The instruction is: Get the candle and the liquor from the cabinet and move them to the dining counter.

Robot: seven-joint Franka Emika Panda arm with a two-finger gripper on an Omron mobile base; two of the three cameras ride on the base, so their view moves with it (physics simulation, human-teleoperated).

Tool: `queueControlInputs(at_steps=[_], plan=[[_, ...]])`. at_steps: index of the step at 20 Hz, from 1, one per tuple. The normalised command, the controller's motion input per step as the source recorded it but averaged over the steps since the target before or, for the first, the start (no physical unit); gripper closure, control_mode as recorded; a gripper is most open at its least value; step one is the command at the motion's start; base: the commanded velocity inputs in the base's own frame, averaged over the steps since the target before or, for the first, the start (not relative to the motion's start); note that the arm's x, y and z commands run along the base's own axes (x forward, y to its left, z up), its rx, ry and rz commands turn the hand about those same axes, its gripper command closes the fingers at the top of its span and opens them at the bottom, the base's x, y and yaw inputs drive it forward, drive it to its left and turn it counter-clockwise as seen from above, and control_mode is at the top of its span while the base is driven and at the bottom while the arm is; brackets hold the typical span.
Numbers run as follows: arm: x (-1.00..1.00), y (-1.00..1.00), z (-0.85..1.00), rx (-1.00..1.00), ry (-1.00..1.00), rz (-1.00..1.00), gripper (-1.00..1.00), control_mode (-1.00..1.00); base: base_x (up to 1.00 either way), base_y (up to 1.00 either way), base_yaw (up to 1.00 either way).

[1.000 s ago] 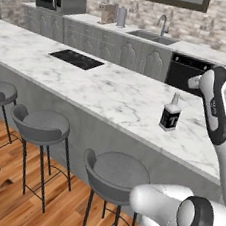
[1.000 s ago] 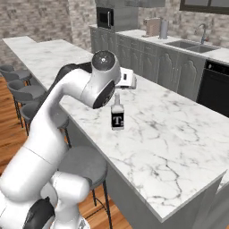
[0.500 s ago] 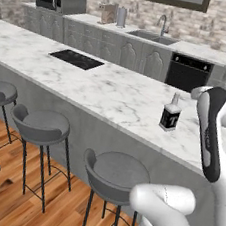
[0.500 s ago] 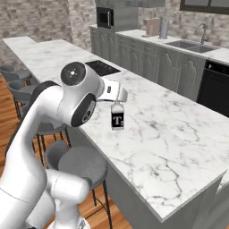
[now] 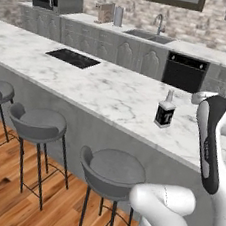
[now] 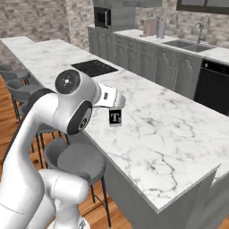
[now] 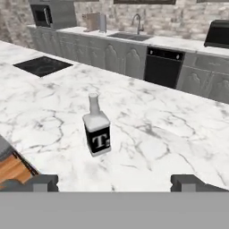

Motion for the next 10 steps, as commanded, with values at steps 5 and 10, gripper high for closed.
queueControlInputs(at_steps=[5,10], plan=[[0.00,0.00,0.00,0.00,0.00,0.00,-1.00,1.00,-1.00,-0.43,-0.23],[0.00,0.00,0.00,0.00,0.00,0.00,-1.00,1.00,-0.87,-0.62,-0.29]])
